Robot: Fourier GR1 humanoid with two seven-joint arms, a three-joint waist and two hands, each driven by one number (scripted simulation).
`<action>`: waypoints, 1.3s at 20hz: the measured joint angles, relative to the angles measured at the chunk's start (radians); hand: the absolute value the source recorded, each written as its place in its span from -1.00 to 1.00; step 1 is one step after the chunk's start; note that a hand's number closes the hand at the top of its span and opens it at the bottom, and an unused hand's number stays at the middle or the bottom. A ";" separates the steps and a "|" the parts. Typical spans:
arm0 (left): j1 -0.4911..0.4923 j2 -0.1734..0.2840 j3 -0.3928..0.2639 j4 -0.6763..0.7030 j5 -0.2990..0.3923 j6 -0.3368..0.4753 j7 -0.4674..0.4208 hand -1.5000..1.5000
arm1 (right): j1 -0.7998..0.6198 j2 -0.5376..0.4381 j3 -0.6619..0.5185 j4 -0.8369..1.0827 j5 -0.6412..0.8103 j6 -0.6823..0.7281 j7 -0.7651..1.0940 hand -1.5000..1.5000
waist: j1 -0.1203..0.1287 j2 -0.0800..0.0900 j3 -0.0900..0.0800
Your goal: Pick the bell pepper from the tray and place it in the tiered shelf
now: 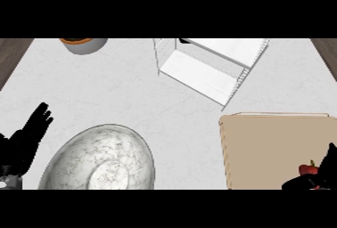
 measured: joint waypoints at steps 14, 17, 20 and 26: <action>-0.012 -0.053 0.021 -0.004 -0.054 -0.011 0.011 0.00 | -0.002 -0.015 0.018 0.036 0.024 -0.051 -0.057 1.00 | 0.000 -0.006 -0.009; -0.013 -0.047 0.036 -0.016 -0.050 -0.023 0.028 0.00 | 0.032 -0.020 0.035 -0.031 0.051 -0.050 -0.050 1.00 | -0.001 -0.004 -0.005; -0.016 -0.055 0.031 0.003 -0.063 -0.028 0.010 0.00 | -0.009 0.002 0.116 -0.055 0.111 -0.049 -0.035 1.00 | 0.007 0.000 -0.001; -0.079 -0.062 -0.011 0.001 -0.073 -0.052 0.028 0.00 | -0.294 0.084 0.414 0.031 0.168 0.000 -0.007 1.00 | 0.094 0.015 0.001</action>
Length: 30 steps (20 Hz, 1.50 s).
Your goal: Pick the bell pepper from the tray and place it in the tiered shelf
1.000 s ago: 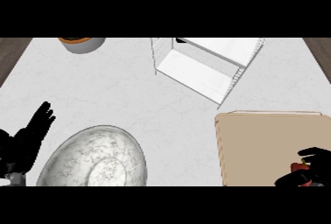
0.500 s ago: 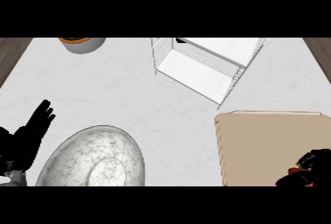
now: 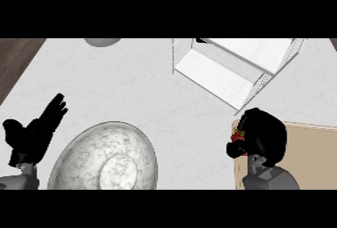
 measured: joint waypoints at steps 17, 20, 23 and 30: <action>-0.001 0.001 0.024 0.047 -0.008 0.008 -0.012 0.00 | -0.675 0.013 0.260 0.063 -0.301 -0.161 0.295 1.00 | -0.043 -0.018 0.001; 0.006 0.000 0.031 0.047 -0.004 0.008 -0.012 0.00 | -0.748 0.012 0.243 0.045 -0.299 -0.173 0.312 1.00 | -0.056 -0.022 0.001; 0.020 -0.004 0.028 0.038 -0.011 0.015 -0.011 0.00 | -0.819 0.012 0.214 0.054 -0.294 -0.178 0.320 1.00 | -0.061 -0.024 0.000; 0.020 0.003 0.038 0.023 -0.011 0.019 0.007 0.00 | -1.002 0.013 0.122 0.125 -0.246 -0.153 0.325 1.00 | -0.076 -0.026 0.000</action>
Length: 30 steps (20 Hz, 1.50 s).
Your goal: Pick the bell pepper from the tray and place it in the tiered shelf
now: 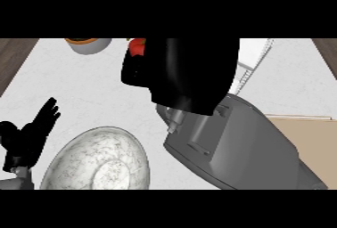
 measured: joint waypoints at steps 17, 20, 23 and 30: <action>0.032 -0.016 0.011 -0.007 -0.003 0.003 -0.028 0.00 | -0.226 -0.011 -0.232 0.296 0.134 0.146 -0.071 1.00 | -0.012 0.008 0.001; 0.036 -0.012 0.017 -0.015 0.002 -0.004 -0.029 0.00 | -0.241 -0.033 -0.272 0.356 0.157 0.157 -0.103 1.00 | -0.010 0.010 0.002; 0.044 -0.011 0.019 -0.004 -0.004 -0.010 -0.044 0.00 | -0.242 -0.038 -0.299 0.398 0.187 0.162 -0.125 1.00 | -0.010 0.011 0.002; 0.033 -0.007 0.029 -0.014 0.006 -0.023 -0.030 0.00 | -0.178 -0.069 -0.394 0.451 0.208 0.111 -0.181 1.00 | -0.010 0.014 0.002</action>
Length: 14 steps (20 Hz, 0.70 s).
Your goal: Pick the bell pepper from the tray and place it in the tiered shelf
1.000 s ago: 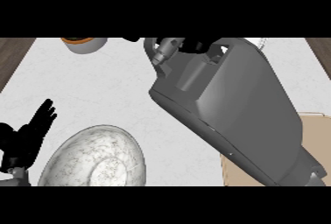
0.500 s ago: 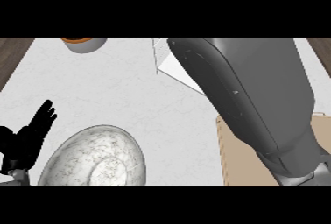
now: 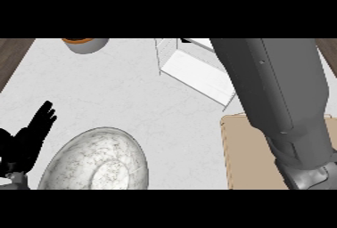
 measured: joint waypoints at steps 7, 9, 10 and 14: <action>-0.018 -0.004 0.003 0.011 -0.005 -0.001 0.010 0.00 | 0.048 -0.002 -0.074 0.057 0.045 -0.086 0.006 -1.00 | 0.003 0.002 0.000; -0.010 0.001 0.010 0.016 -0.004 -0.009 0.001 0.00 | 0.056 -0.003 -0.088 0.075 0.056 -0.099 0.005 -1.00 | 0.003 0.001 0.000; -0.017 0.003 0.014 0.020 -0.004 -0.010 0.001 0.00 | 0.059 -0.014 -0.099 0.098 0.053 -0.102 -0.005 -1.00 | 0.003 0.002 0.000; -0.009 -0.014 0.009 0.010 -0.013 -0.004 -0.002 0.00 | 0.079 -0.025 -0.100 0.121 0.061 -0.110 -0.028 -1.00 | 0.002 0.001 0.000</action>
